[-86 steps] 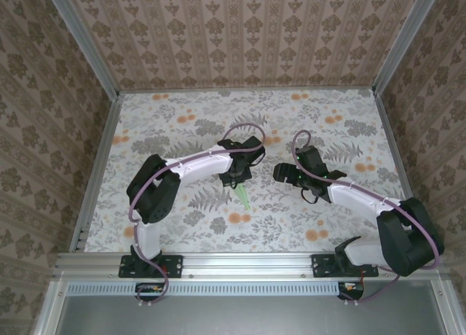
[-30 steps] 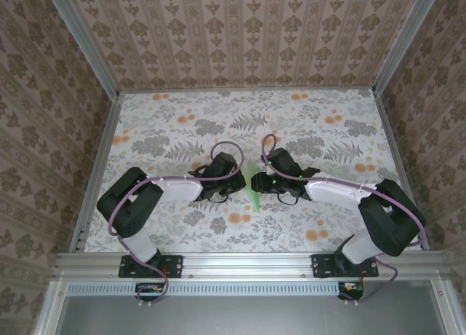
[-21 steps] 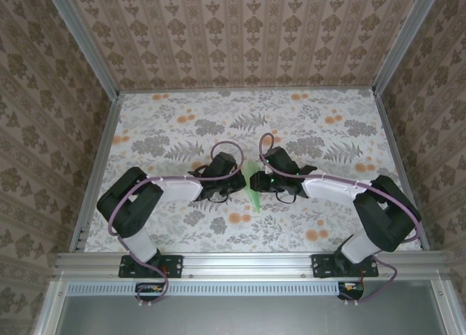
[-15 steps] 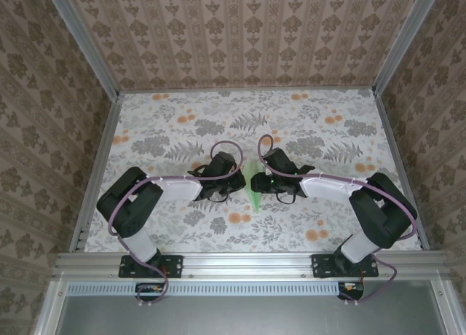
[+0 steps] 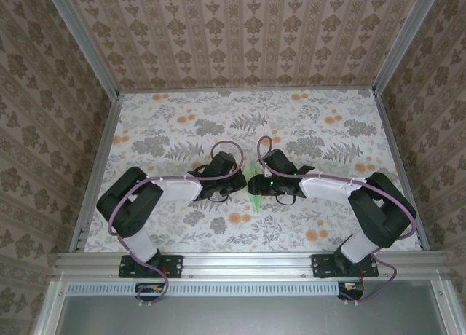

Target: Fold a paper plane with a square sheet of paper (pick it up from the middle)

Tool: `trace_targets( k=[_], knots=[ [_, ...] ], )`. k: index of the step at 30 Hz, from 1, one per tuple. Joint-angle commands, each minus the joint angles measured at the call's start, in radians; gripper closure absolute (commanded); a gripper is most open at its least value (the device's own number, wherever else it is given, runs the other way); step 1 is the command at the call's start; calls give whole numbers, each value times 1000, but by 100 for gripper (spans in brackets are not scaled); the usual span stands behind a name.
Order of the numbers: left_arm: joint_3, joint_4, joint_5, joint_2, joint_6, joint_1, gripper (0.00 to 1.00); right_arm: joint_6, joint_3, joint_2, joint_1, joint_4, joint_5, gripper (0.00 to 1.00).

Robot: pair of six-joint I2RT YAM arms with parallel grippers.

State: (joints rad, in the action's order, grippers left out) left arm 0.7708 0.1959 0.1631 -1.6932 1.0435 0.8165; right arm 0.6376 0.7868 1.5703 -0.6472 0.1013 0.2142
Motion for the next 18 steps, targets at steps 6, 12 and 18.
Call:
trace_targets(
  k=[6, 12, 18],
  knots=[
    [-12, 31, 21, 13, 9, -5, 100, 16, -9, 15, -23, 15, -4, 52],
    [-11, 25, 25, 18, 9, -6, 100, 29, 11, 42, -30, 37, -44, 56],
    [-11, 19, 26, 22, 12, -5, 100, 38, 29, 56, -32, 63, -81, 70]
  ],
)
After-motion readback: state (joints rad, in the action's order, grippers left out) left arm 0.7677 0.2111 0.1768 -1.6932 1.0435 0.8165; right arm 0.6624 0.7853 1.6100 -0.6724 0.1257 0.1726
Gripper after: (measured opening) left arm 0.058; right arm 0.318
